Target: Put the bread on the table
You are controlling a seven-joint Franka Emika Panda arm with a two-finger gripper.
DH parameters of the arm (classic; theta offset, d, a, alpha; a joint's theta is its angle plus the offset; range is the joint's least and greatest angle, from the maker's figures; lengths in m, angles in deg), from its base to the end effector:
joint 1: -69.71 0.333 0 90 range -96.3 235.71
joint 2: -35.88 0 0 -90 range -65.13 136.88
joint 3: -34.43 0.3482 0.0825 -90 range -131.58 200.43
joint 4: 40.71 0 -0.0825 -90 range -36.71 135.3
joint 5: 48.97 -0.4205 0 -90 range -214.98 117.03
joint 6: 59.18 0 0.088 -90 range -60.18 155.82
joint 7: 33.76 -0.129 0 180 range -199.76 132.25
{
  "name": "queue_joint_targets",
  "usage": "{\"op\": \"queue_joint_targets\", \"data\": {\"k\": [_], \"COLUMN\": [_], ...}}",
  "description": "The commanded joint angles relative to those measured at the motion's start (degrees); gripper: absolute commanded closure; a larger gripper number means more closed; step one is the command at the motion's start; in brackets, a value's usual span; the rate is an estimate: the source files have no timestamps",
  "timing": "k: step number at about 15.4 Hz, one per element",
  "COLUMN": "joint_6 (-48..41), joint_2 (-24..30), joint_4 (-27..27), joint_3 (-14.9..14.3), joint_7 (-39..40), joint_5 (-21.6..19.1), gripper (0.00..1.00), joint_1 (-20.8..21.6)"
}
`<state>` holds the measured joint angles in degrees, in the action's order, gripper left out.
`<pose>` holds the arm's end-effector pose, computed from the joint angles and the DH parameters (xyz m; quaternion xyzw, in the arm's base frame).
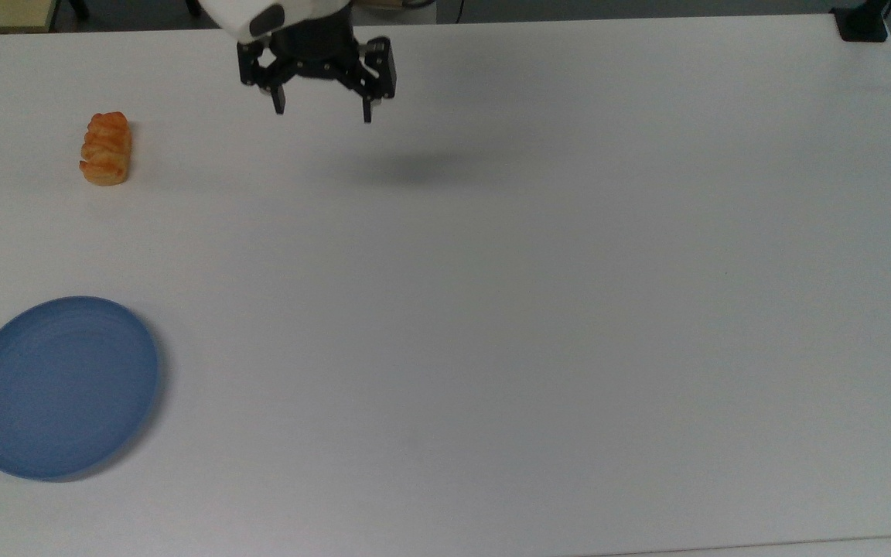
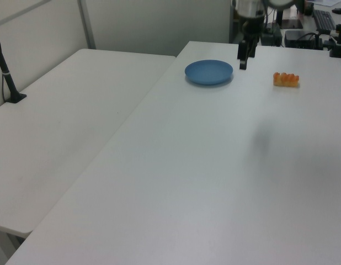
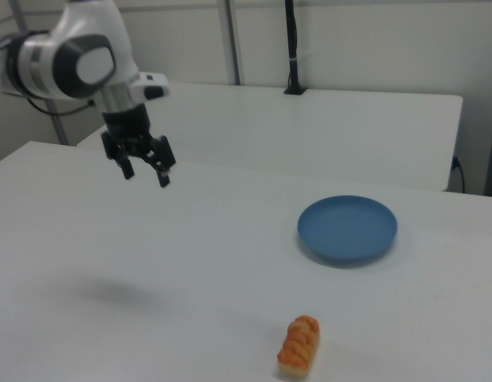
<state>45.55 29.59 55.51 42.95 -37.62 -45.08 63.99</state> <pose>0.6410 0.0205 0.5349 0.9995 -0.0019 0.0214 0.0237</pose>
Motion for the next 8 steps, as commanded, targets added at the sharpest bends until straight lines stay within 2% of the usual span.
{"op": "queue_joint_targets", "data": {"k": [1,3,8], "joint_6": [-7.33,-10.23,-10.68], "joint_2": [6.18,8.12,8.75], "joint_4": [0.47,0.47,0.47], "joint_3": [-6.57,-10.26,-10.54], "joint_7": [-0.53,-0.44,-0.26], "joint_5": [-2.04,-2.31,-1.52], "gripper": [0.00,0.00,0.00], "joint_1": [7.09,9.92,9.93]}}
